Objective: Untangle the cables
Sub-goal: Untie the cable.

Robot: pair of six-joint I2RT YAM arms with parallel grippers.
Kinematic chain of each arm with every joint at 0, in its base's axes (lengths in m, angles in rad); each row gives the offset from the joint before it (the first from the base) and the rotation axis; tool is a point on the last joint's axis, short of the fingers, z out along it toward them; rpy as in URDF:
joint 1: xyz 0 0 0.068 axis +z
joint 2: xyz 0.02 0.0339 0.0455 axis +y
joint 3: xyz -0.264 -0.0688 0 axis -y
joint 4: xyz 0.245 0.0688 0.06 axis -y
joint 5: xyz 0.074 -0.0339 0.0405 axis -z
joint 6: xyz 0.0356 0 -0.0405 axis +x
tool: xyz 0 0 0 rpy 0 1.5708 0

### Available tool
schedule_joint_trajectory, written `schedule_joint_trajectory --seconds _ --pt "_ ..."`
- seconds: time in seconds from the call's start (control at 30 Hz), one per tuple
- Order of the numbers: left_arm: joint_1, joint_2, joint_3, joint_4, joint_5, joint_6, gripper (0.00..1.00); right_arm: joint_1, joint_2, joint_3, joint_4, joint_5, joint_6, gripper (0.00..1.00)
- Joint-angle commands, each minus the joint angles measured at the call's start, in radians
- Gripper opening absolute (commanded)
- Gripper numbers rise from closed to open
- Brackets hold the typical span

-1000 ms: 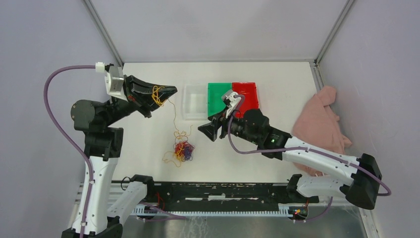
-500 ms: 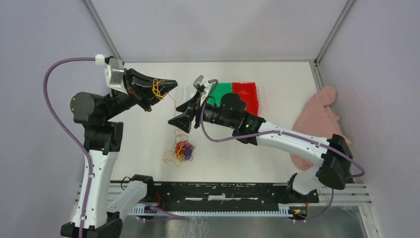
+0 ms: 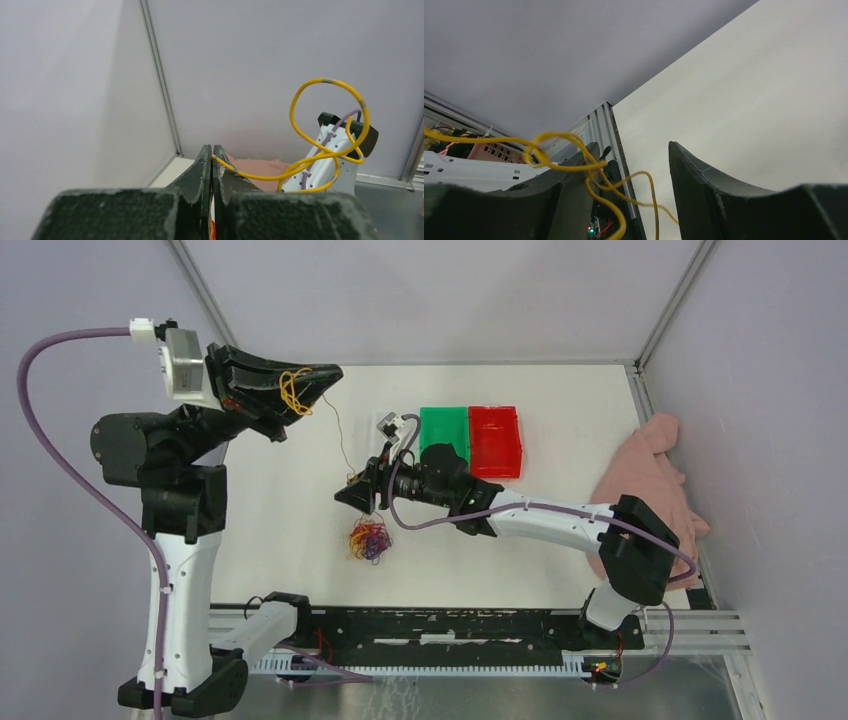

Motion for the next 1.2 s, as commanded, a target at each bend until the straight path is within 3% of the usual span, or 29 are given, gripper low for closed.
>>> schedule_joint_trajectory --seconds 0.0,0.3,0.53,0.6,0.73,0.77,1.17 --pt "-0.004 0.045 0.142 0.041 -0.039 -0.028 0.03 0.005 0.014 -0.031 0.112 0.022 0.057 0.59" --pt "-0.003 0.135 0.392 0.006 -0.104 0.039 0.03 0.005 0.050 -0.150 0.210 0.059 0.115 0.52" --pt "-0.004 0.144 0.441 -0.015 -0.175 0.102 0.03 0.005 0.057 -0.260 0.296 0.088 0.156 0.49" --pt "-0.004 0.142 0.441 -0.020 -0.181 0.113 0.03 0.005 0.055 -0.275 0.309 0.090 0.160 0.41" --pt "-0.003 0.141 0.441 -0.028 -0.212 0.149 0.03 0.003 0.047 -0.294 0.301 0.098 0.157 0.05" --pt "-0.004 0.142 0.444 -0.028 -0.227 0.160 0.03 0.003 0.045 -0.297 0.293 0.103 0.153 0.01" --pt "-0.003 0.186 0.575 0.087 -0.405 0.286 0.03 -0.026 0.037 -0.373 0.179 0.276 0.177 0.00"
